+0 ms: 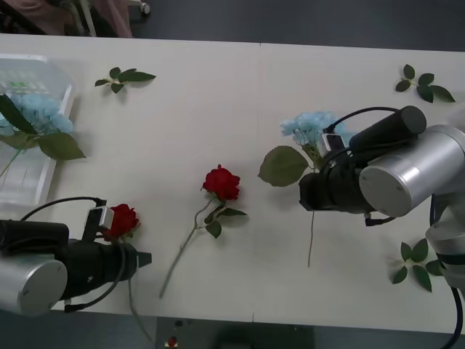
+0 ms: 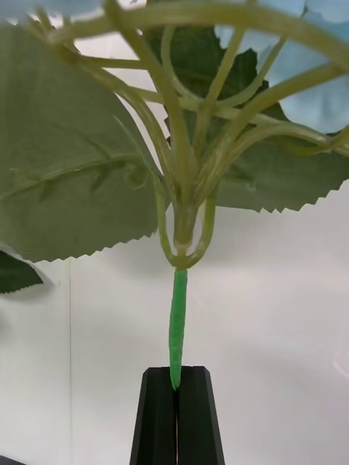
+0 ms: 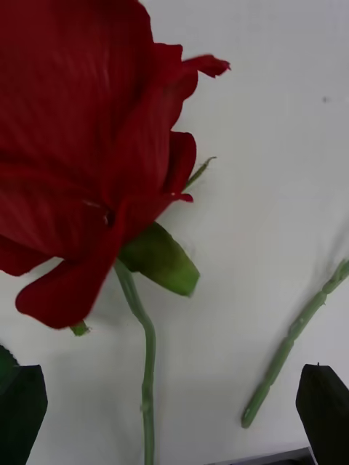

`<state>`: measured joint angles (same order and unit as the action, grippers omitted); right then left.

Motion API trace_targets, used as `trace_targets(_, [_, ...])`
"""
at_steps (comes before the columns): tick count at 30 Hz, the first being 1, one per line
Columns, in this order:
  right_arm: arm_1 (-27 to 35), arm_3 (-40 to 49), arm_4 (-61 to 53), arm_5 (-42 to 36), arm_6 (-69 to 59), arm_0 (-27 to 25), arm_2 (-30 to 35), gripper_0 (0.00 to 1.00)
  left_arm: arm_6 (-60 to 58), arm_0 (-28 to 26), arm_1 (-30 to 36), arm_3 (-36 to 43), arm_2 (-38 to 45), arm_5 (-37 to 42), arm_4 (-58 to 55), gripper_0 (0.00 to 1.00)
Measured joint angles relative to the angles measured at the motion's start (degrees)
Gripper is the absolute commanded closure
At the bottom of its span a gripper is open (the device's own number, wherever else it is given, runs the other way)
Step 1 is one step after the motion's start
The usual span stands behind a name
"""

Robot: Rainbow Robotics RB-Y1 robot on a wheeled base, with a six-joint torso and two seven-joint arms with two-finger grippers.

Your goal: Put the red flowers into the right box and the blue flowers into the left box

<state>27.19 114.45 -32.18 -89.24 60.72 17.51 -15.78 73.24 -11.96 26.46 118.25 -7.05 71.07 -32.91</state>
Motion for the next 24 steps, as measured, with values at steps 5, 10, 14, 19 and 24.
trace_targets(5, [-1.09, 0.37, -1.79, 0.0, 6.17, 0.21, 3.89, 1.0, 0.0, 2.26, 0.0, -2.45, 0.0, 0.0, 0.0, 0.0])
trace_targets(10, [-4.52, 0.37, -6.73, 0.0, 15.99, 0.89, 11.15, 1.0, 0.0, 4.29, 0.0, -4.26, 0.0, 0.0, 0.0, 0.0])
trace_targets(14, [-5.88, 0.37, -11.77, 0.0, 19.17, 1.75, 15.73, 1.0, 0.0, 4.36, 0.02, -4.21, 0.0, -0.04, -0.56, 0.0])
trace_targets(19, [-5.9, 0.38, -20.55, 0.0, 23.66, 2.04, 20.64, 1.0, 0.0, 3.0, 1.78, -1.58, 0.0, -2.24, -2.69, 0.0])
trace_targets(24, [-5.9, 0.4, -24.99, -0.01, 24.35, 2.41, 23.92, 1.0, 0.0, -0.01, 5.25, 5.24, 0.02, -2.59, -4.7, 0.0])
